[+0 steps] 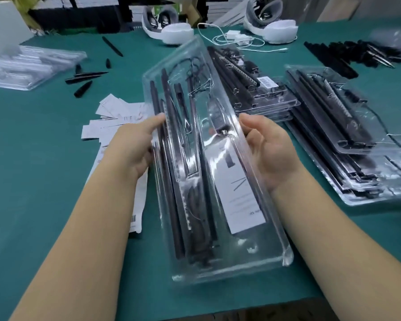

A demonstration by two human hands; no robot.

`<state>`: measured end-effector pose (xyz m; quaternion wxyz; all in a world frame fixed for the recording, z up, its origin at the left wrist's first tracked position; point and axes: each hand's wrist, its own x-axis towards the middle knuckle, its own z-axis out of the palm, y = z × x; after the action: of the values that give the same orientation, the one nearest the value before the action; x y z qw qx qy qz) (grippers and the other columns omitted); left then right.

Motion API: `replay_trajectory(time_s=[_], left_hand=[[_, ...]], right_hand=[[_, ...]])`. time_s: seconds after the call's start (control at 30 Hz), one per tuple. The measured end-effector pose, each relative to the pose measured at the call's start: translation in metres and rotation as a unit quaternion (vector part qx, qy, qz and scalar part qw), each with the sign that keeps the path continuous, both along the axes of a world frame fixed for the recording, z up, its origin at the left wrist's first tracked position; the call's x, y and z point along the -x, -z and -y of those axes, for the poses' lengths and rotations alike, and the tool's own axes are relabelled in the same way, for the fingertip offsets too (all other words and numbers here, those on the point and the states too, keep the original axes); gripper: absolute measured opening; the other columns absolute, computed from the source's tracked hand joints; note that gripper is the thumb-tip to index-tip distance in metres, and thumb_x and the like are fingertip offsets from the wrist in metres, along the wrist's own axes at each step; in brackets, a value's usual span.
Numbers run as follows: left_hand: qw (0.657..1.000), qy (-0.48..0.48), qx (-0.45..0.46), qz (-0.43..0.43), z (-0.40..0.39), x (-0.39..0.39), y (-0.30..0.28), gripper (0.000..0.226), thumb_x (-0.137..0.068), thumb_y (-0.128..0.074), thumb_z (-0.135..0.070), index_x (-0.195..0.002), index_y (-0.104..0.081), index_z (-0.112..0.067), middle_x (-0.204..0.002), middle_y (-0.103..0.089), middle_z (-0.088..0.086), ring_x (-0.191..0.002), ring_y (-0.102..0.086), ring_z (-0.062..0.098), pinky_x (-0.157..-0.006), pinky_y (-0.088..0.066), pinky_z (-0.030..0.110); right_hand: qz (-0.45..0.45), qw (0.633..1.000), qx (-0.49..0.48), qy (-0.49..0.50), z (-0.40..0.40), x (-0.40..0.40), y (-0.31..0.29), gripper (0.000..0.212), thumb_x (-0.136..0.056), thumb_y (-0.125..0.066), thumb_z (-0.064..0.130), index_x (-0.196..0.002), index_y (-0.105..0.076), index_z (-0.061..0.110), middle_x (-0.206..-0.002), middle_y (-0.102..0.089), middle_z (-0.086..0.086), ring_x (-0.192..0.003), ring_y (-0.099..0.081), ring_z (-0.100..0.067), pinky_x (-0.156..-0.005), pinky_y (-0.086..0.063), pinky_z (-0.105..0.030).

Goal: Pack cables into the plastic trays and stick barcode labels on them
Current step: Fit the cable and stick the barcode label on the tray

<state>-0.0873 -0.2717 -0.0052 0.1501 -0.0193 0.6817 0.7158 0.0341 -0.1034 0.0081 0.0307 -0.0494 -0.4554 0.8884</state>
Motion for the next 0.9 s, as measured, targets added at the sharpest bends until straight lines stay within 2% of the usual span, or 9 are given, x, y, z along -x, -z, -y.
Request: replay_trajectory(time_s=[0.17, 0.27, 0.33, 0.43, 0.53, 0.63, 0.7, 0.8, 0.9], left_hand=[[0.999, 0.032, 0.028, -0.015, -0.02, -0.016, 0.005, 0.026, -0.082, -0.074, -0.018, -0.057, -0.069, -0.012, -0.065, -0.038, -0.003, -0.053, -0.038, 0.008, -0.045, -0.048, 0.018], [0.998, 0.044, 0.051, 0.013, -0.026, -0.021, 0.004, 0.019, -0.086, -0.07, -0.027, -0.08, -0.06, -0.012, -0.076, -0.035, 0.0, -0.062, -0.039, 0.013, -0.05, -0.053, 0.023], [0.997, 0.049, 0.032, 0.057, -0.027, -0.022, 0.001, 0.035, -0.091, -0.059, -0.044, -0.089, -0.055, -0.009, -0.07, -0.035, 0.0, -0.058, -0.037, 0.012, -0.055, -0.058, 0.031], [0.982, 0.081, -0.087, 0.144, -0.022, -0.025, -0.01, 0.071, -0.087, -0.039, -0.07, -0.089, -0.057, -0.002, -0.058, -0.037, -0.001, -0.05, -0.032, 0.011, -0.063, -0.059, 0.039], [0.959, 0.136, -0.186, 0.163, -0.015, -0.028, -0.017, 0.1, -0.073, -0.037, -0.085, -0.111, -0.062, 0.003, -0.076, -0.049, 0.005, -0.058, -0.041, 0.015, -0.068, -0.054, 0.033], [0.947, 0.179, -0.2, 0.176, -0.011, -0.03, -0.02, 0.116, -0.067, -0.038, -0.09, -0.128, -0.052, 0.009, -0.122, -0.06, 0.017, -0.109, -0.059, 0.03, -0.096, -0.047, 0.047], [0.945, 0.198, -0.191, 0.178, -0.004, -0.031, -0.025, 0.114, -0.066, -0.037, -0.09, -0.122, -0.056, 0.007, -0.123, -0.061, 0.022, -0.111, -0.061, 0.037, -0.089, -0.051, 0.05], [0.966, 0.164, -0.154, 0.131, 0.007, -0.031, -0.036, 0.074, -0.075, -0.047, -0.075, -0.101, -0.062, -0.008, -0.096, -0.067, 0.008, -0.081, -0.067, 0.027, -0.075, -0.053, 0.042], [0.993, 0.086, -0.077, 0.012, 0.01, -0.031, -0.042, 0.019, -0.09, -0.054, -0.034, -0.083, -0.053, -0.017, -0.064, -0.058, -0.002, -0.051, -0.057, 0.013, -0.059, -0.051, 0.024]], right_hand=[[-0.057, 0.998, 0.012, -0.004, -0.007, -0.006, -0.006, 0.027, -0.078, -0.048, 0.023, -0.09, -0.058, 0.002, -0.08, -0.059, -0.008, -0.07, -0.055, -0.019, -0.069, -0.047, -0.031], [-0.07, 0.997, -0.004, -0.034, -0.004, -0.008, -0.013, 0.03, -0.083, -0.04, 0.02, -0.09, -0.06, -0.002, -0.074, -0.061, -0.008, -0.063, -0.06, -0.016, -0.059, -0.051, -0.026], [-0.082, 0.992, -0.048, -0.083, 0.0, -0.008, -0.018, 0.029, -0.089, -0.031, 0.017, -0.092, -0.057, 0.004, -0.062, -0.064, 0.001, -0.052, -0.062, -0.008, -0.049, -0.05, -0.019], [-0.097, 0.973, -0.196, -0.068, 0.005, -0.008, -0.01, 0.024, -0.1, -0.023, 0.021, -0.108, -0.046, 0.02, -0.062, -0.065, 0.022, -0.066, -0.06, 0.016, -0.053, -0.045, -0.005], [-0.09, 0.948, -0.304, -0.034, 0.021, -0.002, -0.004, 0.031, -0.097, -0.025, 0.038, -0.12, -0.045, 0.03, -0.082, -0.059, 0.041, -0.082, -0.051, 0.03, -0.065, -0.039, 0.005], [-0.081, 0.901, -0.426, -0.016, 0.038, 0.011, 0.015, 0.038, -0.103, -0.03, 0.02, -0.136, -0.047, 0.011, -0.131, -0.057, -0.004, -0.128, -0.046, -0.011, -0.11, -0.032, -0.029], [-0.053, 0.884, -0.464, 0.02, 0.037, 0.019, 0.024, 0.04, -0.1, -0.044, 0.022, -0.139, -0.044, 0.015, -0.133, -0.052, -0.003, -0.126, -0.044, -0.014, -0.111, -0.03, -0.028], [0.03, 0.965, -0.222, 0.135, 0.029, 0.017, 0.022, 0.011, -0.096, -0.052, 0.02, -0.102, -0.06, 0.016, -0.091, -0.061, 0.0, -0.075, -0.061, -0.007, -0.071, -0.052, -0.026], [0.12, 0.916, -0.014, 0.382, 0.003, 0.007, 0.017, 0.01, -0.094, -0.047, 0.02, -0.086, -0.052, 0.015, -0.071, -0.051, -0.003, -0.036, -0.044, -0.005, -0.04, -0.047, -0.022]])
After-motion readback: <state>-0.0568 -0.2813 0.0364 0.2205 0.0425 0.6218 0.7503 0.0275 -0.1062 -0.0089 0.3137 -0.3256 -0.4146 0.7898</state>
